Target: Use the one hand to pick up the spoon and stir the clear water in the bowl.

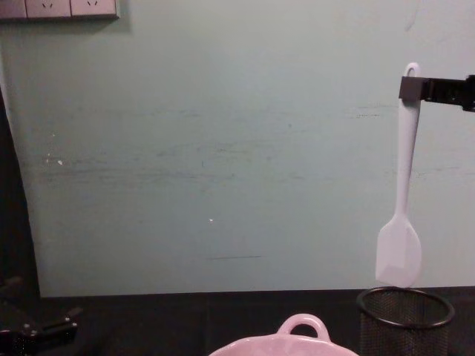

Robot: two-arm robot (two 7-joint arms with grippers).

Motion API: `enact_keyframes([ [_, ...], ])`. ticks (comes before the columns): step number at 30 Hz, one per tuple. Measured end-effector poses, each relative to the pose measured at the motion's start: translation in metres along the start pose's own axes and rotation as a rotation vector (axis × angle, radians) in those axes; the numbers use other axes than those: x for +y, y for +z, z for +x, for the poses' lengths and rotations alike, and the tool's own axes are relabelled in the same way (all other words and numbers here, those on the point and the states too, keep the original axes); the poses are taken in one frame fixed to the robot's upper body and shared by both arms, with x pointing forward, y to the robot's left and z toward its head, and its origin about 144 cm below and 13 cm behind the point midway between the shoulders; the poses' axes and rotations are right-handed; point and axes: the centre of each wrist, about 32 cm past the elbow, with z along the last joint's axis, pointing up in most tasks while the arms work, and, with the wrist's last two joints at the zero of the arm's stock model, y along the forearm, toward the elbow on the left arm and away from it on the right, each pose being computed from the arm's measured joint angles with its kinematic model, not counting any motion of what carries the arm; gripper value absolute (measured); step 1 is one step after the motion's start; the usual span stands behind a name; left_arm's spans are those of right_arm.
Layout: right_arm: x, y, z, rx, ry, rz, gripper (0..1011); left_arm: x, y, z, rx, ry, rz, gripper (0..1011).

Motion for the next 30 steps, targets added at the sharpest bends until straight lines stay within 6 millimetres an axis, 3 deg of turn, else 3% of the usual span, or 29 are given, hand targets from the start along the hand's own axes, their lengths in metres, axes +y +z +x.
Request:
enact_keyframes([
  [21,0.000,-0.001,0.000,0.001,0.000,0.001,111,0.000,0.000,0.000,0.000,0.000,0.000,1005],
  [30,0.019,-0.001,-0.023,-0.004,0.075,0.020,111,0.000,0.000,0.000,0.000,0.000,0.000,1005],
])
